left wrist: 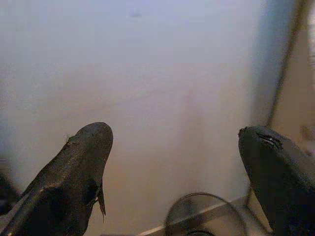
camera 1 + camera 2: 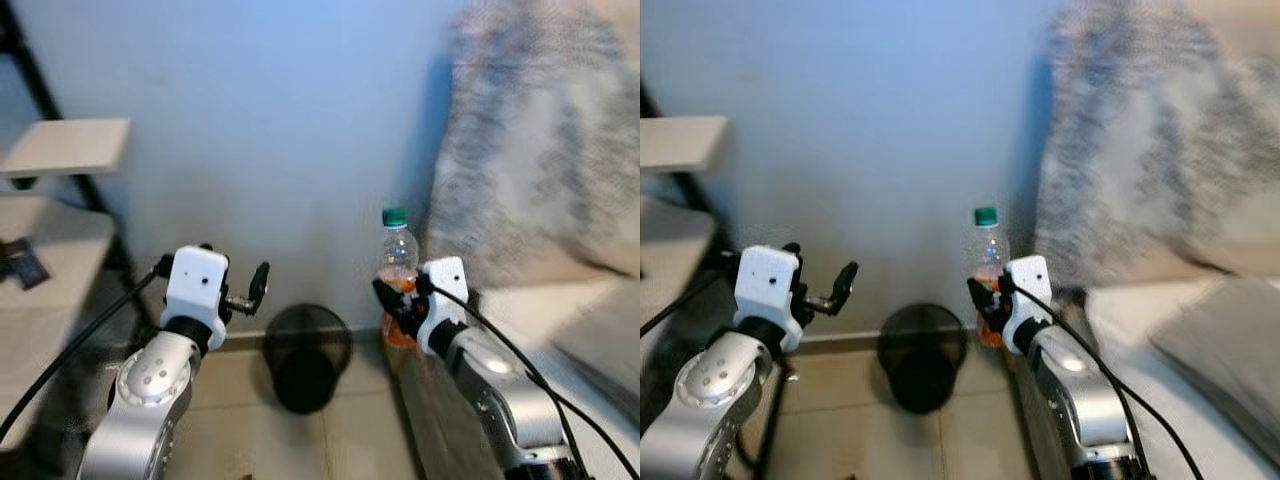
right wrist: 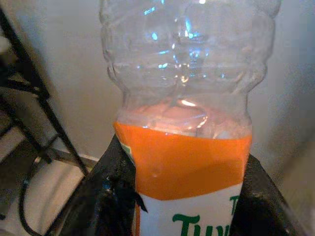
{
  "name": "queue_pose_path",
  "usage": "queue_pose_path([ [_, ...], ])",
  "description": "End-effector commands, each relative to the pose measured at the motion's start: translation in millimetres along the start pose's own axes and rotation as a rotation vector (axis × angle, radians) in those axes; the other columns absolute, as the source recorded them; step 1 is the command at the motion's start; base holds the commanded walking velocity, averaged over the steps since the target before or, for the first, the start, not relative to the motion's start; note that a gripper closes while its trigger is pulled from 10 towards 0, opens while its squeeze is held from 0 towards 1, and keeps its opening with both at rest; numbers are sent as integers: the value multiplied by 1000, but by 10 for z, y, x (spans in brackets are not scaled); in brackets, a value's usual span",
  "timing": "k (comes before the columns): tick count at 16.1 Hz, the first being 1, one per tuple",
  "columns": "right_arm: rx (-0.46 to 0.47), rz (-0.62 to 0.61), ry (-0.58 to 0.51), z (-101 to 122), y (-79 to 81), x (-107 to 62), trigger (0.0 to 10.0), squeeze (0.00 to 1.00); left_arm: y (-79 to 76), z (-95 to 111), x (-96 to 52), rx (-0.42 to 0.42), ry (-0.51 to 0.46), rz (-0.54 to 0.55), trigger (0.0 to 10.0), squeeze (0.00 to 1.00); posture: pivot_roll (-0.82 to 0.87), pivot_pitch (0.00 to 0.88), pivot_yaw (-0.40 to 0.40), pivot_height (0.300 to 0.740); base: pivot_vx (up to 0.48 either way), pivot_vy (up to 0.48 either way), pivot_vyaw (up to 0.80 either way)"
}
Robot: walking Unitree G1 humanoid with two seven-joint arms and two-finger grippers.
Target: Clean up the room
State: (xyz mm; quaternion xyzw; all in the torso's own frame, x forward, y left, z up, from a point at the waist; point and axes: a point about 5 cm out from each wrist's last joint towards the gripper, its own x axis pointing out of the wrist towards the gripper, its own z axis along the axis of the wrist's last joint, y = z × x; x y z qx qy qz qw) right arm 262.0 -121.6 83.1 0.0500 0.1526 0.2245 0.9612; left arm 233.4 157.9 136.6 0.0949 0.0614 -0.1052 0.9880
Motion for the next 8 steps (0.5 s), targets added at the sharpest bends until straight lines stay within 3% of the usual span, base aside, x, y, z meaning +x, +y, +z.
queue_pose_path([
  [1,-15,23,-18,43,60,32,10000,0,40,11,-2,10,-2,9,10000,0,54,0,-26,740,371,0,0],
  [8,-27,12,-9,22,34,22,10000,0,5,14,44,15,-1,-29,10000,0,32,0,-9,740,373,0,0],
])
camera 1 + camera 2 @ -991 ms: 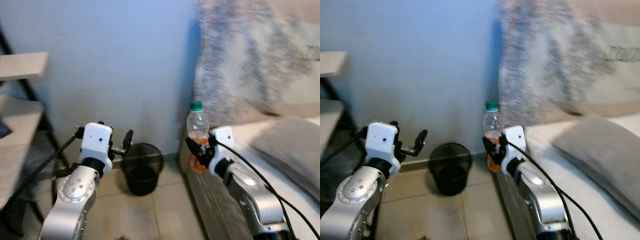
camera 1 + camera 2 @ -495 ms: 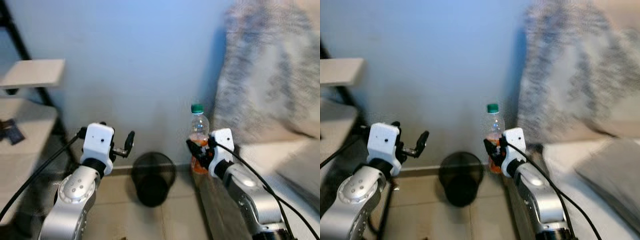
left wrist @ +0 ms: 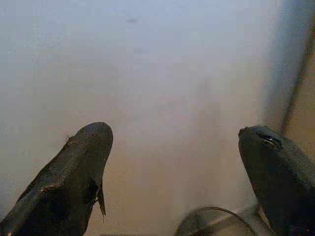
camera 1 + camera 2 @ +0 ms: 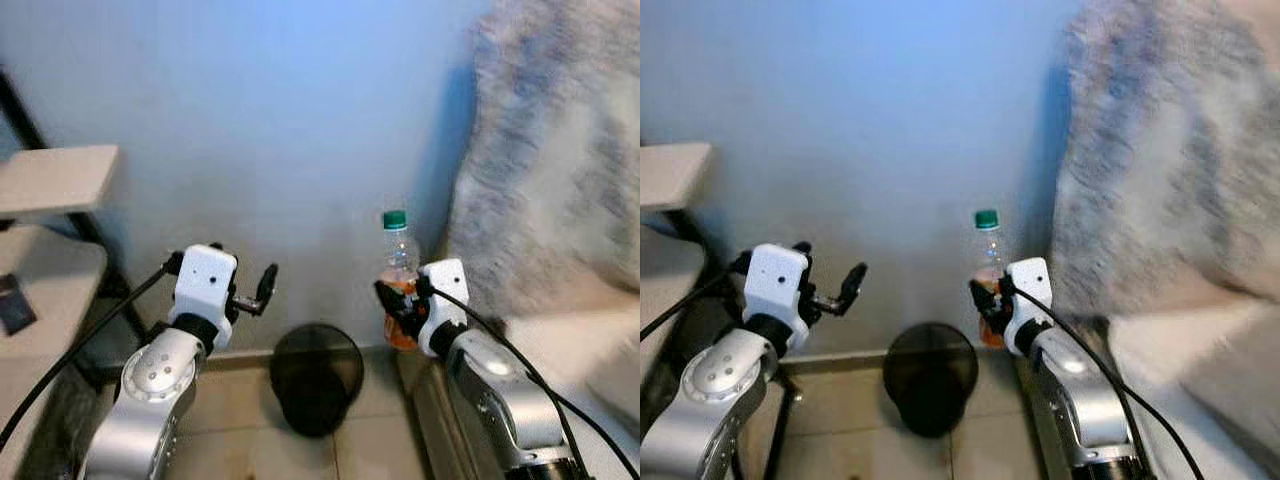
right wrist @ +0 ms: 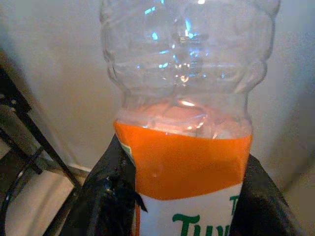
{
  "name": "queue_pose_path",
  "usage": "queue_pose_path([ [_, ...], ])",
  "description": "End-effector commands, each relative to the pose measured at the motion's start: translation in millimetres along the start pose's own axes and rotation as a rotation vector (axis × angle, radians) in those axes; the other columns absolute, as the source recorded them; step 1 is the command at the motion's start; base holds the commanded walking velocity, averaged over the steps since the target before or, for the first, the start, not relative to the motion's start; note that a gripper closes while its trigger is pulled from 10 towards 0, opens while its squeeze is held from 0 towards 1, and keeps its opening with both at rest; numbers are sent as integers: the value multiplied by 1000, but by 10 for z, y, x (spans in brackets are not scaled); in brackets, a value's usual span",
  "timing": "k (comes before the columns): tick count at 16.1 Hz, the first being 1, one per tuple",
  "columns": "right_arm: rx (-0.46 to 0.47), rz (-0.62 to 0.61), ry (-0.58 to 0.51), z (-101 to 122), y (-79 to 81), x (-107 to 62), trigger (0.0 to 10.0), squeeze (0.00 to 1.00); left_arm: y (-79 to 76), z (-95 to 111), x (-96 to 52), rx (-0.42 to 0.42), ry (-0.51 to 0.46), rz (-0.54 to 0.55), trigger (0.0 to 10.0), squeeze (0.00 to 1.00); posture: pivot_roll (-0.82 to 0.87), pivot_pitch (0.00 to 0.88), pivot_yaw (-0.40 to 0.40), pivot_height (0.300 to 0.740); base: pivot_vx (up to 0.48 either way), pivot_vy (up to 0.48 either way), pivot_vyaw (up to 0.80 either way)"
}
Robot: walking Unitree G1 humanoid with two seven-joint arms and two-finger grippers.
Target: Clean up the room
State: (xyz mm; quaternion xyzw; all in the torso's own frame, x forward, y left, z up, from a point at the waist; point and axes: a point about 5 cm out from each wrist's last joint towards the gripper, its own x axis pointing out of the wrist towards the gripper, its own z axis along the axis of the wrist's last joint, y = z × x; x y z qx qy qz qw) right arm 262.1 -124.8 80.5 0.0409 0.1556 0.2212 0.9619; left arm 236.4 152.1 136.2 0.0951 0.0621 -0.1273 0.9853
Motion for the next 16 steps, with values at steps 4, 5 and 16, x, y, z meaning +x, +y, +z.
queue_pose_path([
  [4,-18,39,-1,38,73,40,10000,0,54,0,4,9,2,18,10000,0,35,0,-17,740,372,0,0],
  [5,-18,43,2,35,76,43,10000,0,53,1,3,9,2,18,10000,0,36,0,-18,740,371,0,0],
  [16,-247,297,330,-521,196,351,10000,0,-82,-356,-369,141,277,-540,10000,0,72,0,-67,740,33,0,0],
])
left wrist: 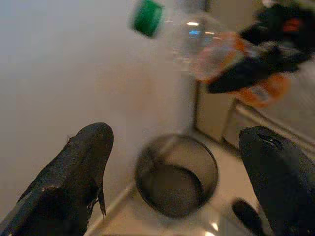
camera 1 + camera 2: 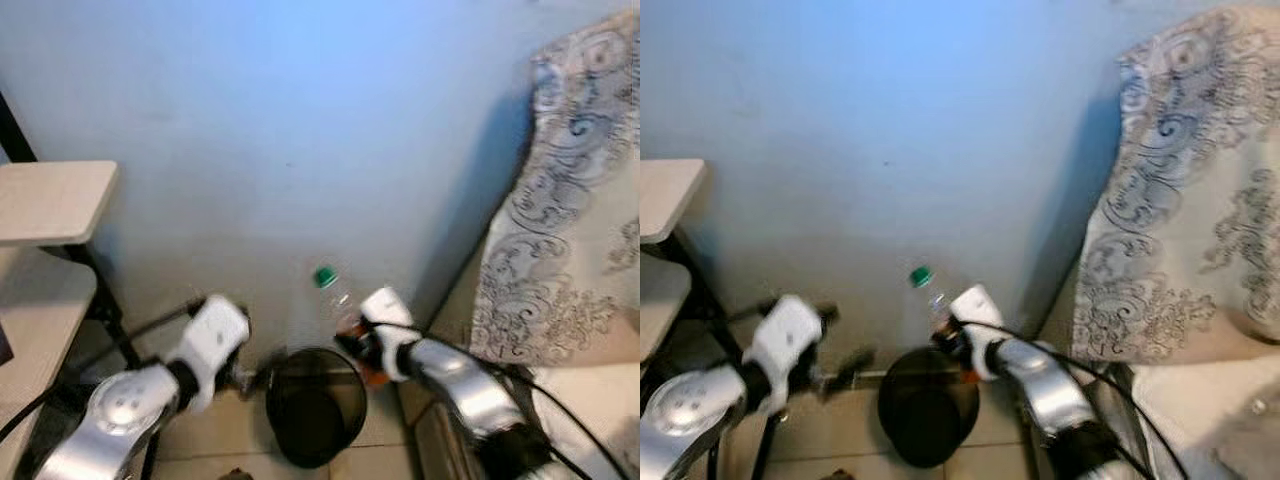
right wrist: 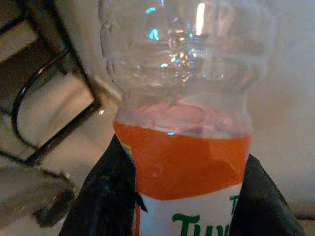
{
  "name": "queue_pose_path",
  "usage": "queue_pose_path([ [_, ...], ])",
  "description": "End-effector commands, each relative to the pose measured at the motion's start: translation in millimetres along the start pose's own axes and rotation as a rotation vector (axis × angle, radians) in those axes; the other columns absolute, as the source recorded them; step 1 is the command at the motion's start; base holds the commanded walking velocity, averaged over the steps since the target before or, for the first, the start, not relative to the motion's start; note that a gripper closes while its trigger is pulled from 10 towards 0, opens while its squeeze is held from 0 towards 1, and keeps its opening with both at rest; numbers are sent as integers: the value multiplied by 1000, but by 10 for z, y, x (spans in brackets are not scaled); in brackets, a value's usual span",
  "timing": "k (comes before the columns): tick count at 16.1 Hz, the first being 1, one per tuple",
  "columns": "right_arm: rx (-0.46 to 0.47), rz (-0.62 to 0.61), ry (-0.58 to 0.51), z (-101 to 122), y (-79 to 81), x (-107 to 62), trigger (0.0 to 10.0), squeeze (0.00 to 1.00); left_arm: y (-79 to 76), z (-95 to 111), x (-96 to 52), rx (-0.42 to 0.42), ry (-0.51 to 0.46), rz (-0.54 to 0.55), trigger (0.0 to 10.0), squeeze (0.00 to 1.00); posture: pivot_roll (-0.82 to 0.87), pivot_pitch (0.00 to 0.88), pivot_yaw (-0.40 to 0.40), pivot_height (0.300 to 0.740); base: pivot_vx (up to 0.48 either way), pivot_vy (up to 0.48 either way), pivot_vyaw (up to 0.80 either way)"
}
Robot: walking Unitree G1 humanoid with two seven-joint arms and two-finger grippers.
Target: Clean up the room
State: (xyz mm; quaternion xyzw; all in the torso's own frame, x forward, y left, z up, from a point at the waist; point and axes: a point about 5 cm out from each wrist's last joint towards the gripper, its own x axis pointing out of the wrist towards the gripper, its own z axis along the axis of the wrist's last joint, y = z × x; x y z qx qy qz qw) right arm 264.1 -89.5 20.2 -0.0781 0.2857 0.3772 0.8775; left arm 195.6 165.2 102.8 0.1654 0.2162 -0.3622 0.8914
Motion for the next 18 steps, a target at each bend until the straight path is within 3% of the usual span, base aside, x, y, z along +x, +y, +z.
queue_pose_path([
  [1,-32,-6,14,9,-27,54,10000,0,-35,-11,-11,31,27,-62,10000,0,71,1,-68,740,0,0,0],
  [5,67,-29,39,-11,20,295,10000,0,6,-74,-68,100,68,-98,10000,0,75,48,-66,740,0,0,0],
  [8,55,-82,32,12,59,400,10000,0,-56,-77,-56,109,77,-157,10000,0,77,70,-65,740,0,0,0],
  [11,83,-165,-53,206,7,444,10000,0,-82,-60,-51,107,68,-167,10000,0,73,80,-66,740,0,0,0],
  [15,6,-198,-72,301,-31,464,10000,0,-96,-57,-49,108,68,-185,10000,0,70,83,-66,740,0,0,0],
  [16,-14,-216,-76,311,-44,462,10000,90,-101,-60,-49,108,68,-188,10000,0,71,81,-66,740,0,0,0],
  [17,-16,-220,-80,318,-46,464,10000,455,-103,-61,-51,109,68,-190,10000,0,71,81,-66,740,0,0,0],
  [18,-15,-223,-82,322,-46,465,10000,514,-103,-62,-53,109,68,-191,10000,0,71,81,-66,740,0,0,0],
])
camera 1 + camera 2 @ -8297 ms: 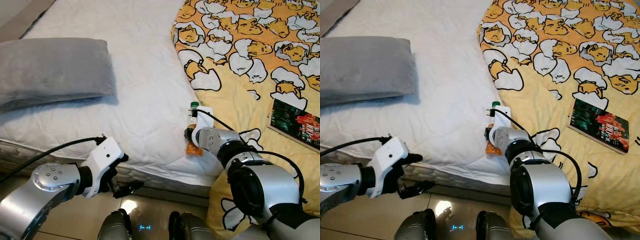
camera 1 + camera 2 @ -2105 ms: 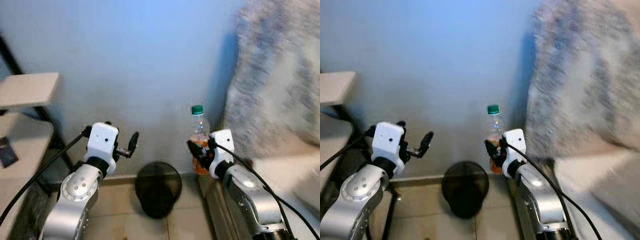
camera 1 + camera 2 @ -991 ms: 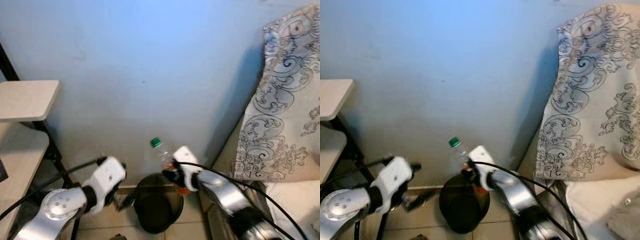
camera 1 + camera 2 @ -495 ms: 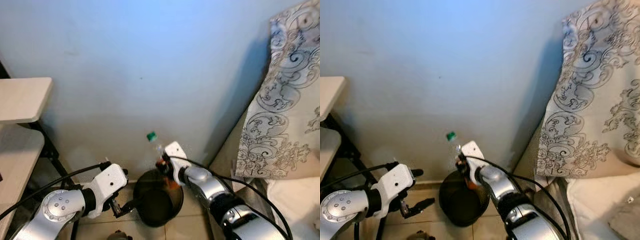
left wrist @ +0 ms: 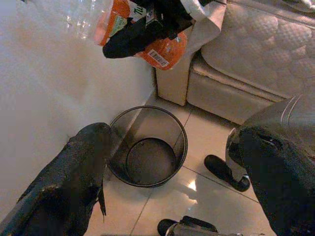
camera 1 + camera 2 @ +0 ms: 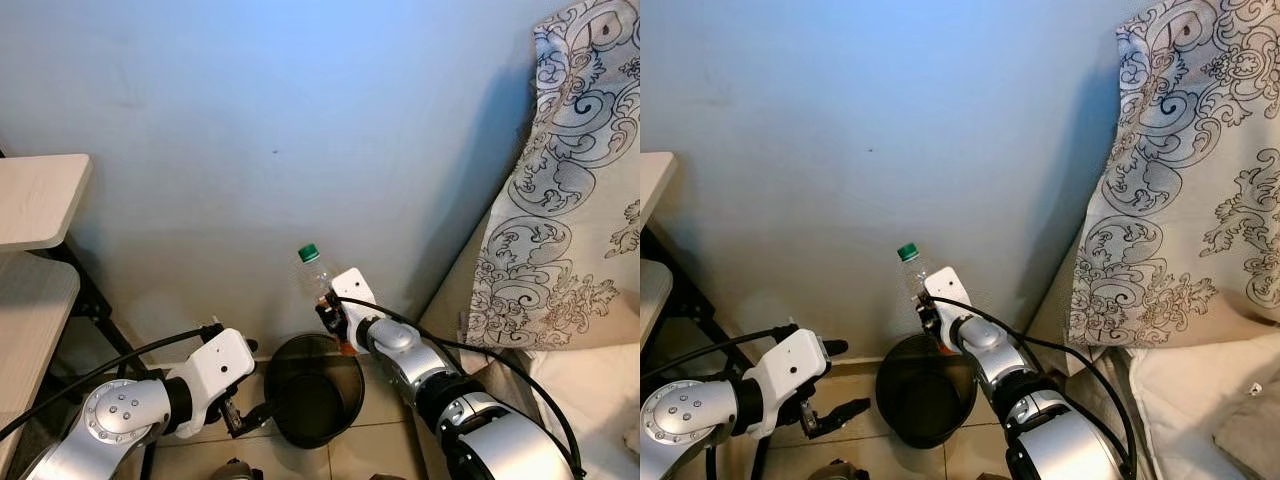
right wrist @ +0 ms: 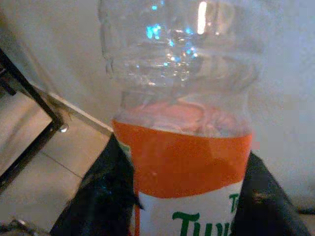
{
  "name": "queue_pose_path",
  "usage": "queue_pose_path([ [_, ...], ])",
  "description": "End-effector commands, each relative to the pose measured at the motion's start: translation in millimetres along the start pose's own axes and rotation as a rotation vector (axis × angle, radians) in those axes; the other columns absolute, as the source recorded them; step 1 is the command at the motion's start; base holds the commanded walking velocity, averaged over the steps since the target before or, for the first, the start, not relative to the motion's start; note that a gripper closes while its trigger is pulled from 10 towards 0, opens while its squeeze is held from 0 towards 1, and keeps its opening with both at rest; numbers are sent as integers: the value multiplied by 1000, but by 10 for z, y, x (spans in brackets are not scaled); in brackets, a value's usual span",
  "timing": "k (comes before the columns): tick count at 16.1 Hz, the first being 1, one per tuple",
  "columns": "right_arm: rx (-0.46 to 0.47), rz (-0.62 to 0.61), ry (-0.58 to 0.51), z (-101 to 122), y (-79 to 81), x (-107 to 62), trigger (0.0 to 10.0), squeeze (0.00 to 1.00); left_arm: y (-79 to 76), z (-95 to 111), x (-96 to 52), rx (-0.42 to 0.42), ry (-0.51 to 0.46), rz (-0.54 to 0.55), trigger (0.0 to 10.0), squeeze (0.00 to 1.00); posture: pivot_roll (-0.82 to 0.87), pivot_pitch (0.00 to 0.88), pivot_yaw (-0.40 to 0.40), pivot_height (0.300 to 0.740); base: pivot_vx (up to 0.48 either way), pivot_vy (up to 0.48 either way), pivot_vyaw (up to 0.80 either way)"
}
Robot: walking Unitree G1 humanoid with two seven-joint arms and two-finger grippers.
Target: Clean up the room
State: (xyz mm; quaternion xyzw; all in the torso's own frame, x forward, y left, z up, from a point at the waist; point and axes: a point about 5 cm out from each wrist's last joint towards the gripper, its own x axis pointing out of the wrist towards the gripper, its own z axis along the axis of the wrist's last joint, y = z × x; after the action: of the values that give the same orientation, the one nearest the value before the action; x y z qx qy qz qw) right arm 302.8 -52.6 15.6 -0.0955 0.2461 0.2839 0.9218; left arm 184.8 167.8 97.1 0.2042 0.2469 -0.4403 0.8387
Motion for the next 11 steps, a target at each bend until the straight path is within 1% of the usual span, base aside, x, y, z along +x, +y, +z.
queue_pose_path([
  [1,-8,-11,-19,64,-26,10,10000,1000,-32,32,7,13,-12,-20,10000,0,72,80,-66,740,0,0,0],
  [6,34,7,-24,56,32,25,10000,1000,-34,34,11,17,-12,-23,10000,0,74,70,-66,740,0,0,0],
  [11,45,12,-16,30,54,26,10000,1000,-30,30,11,21,-11,-24,10000,0,74,64,-65,740,0,0,0],
])
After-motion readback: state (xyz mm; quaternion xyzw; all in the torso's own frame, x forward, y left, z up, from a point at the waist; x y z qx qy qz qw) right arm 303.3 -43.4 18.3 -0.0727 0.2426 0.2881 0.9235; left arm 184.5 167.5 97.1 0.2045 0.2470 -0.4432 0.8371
